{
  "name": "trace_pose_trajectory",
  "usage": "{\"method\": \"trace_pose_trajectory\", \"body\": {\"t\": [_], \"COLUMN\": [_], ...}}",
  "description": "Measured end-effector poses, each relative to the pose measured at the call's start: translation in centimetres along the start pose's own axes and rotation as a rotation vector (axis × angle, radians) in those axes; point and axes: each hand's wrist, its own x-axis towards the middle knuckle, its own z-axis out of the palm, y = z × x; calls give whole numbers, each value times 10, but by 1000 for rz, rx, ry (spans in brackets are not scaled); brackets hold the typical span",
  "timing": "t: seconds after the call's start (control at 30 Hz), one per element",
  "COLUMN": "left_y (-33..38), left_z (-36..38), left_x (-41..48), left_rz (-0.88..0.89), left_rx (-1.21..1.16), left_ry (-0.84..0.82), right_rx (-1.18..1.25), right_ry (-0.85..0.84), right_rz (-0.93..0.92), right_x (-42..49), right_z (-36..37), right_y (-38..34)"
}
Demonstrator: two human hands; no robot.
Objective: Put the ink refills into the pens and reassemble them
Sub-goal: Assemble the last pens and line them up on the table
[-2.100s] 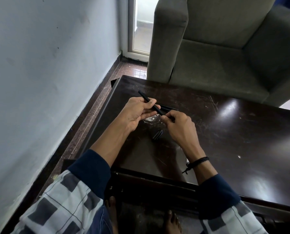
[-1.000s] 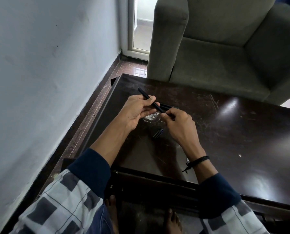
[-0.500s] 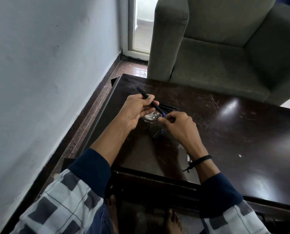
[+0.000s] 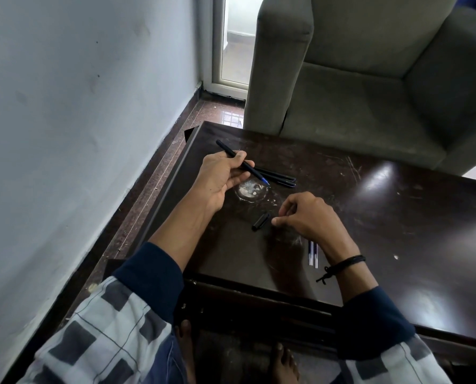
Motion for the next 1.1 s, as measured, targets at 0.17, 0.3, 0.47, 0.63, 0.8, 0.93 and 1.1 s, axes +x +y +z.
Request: {"method": "trace_pose_trajectory", "body": {"t": [0.17, 0.3, 0.47, 0.63, 0.8, 0.93, 1.1], "left_y": [0, 0, -1, 0, -1, -2, -4], "left_z": [1, 1, 0, 0, 1, 1, 4], "left_x": [-1, -2, -1, -2, -1, 0, -2], "left_rz": [-12, -28, -41, -43, -39, -32, -44], "left_rx": [7, 15, 21, 13, 32, 67, 95], "left_ry": [10, 3, -2, 2, 4, -4, -32], "right_rx": [-31, -65, -254, -124, 246, 292, 299], "right_ry": [-30, -17, -42, 32, 243, 260, 308], "right_rz": [-9, -160, -250, -148, -71, -87, -114], "right_x": [1, 1, 3, 6, 7, 6, 5], "right_z": [5, 11, 25, 21, 11, 12, 14], "right_y": [-1, -7, -11, -6, -3, -7, -9]}}
